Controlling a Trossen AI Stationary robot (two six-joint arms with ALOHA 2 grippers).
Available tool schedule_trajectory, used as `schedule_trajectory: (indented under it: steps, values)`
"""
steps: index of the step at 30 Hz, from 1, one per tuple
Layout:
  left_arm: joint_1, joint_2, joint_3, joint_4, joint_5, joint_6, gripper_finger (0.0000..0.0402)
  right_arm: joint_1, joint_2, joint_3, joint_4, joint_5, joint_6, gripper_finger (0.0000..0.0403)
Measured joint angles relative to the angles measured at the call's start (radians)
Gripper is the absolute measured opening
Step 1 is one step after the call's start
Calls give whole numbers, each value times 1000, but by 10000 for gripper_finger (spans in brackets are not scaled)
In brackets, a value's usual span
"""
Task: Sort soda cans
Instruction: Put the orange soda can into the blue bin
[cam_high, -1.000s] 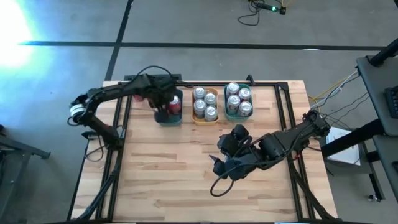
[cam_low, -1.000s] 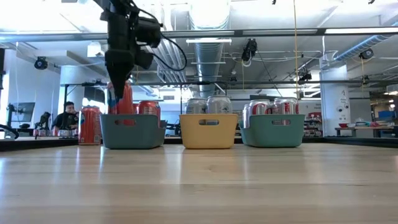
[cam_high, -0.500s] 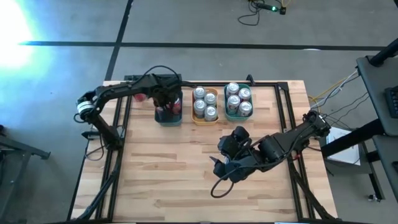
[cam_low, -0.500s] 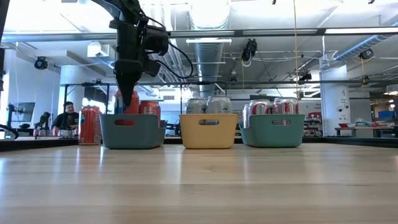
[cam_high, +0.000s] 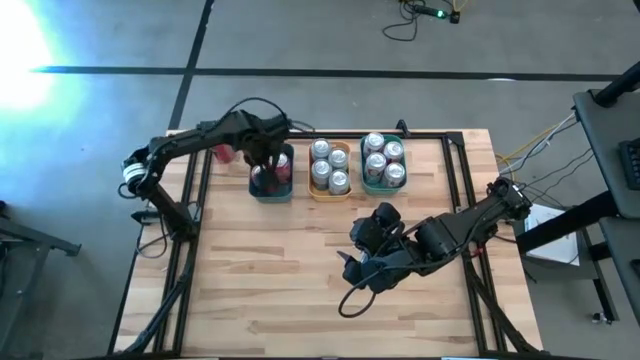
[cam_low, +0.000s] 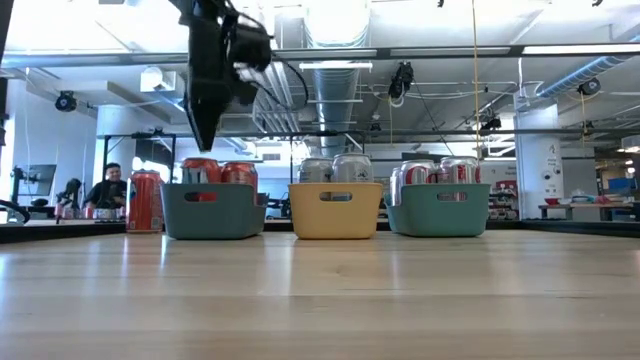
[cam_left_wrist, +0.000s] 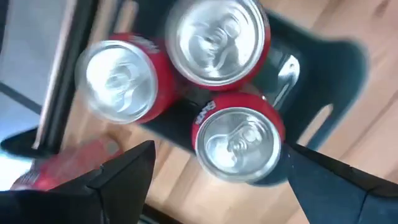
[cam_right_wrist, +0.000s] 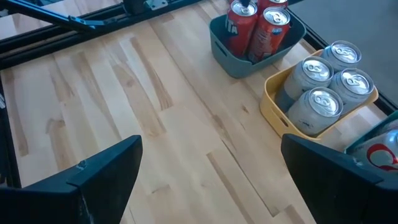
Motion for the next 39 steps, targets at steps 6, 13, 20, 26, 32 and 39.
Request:
schedule_trajectory:
  steps: [6, 13, 20, 26, 32, 39]
  values:
    - [74, -9, 149, -173, -2, -127, 342, 0, 0, 0, 0, 0, -1, 380]
    - [294, -10, 171, -212, -18, -215, 351, 11, 0, 0, 0, 0, 31, 380]
    - [499, -10, 157, -162, -59, -180, 352, 39, 0, 0, 0, 0, 67, 380]
    - [576, 1, 156, -97, -5, -202, 351, 38, 0, 0, 1, 2, 69, 380]
    - [583, 77, 156, -83, -33, -263, 351, 37, 0, 0, 3, 2, 83, 380]
    - [583, 186, 157, -83, -83, -272, 351, 39, 0, 0, 3, 2, 122, 380]
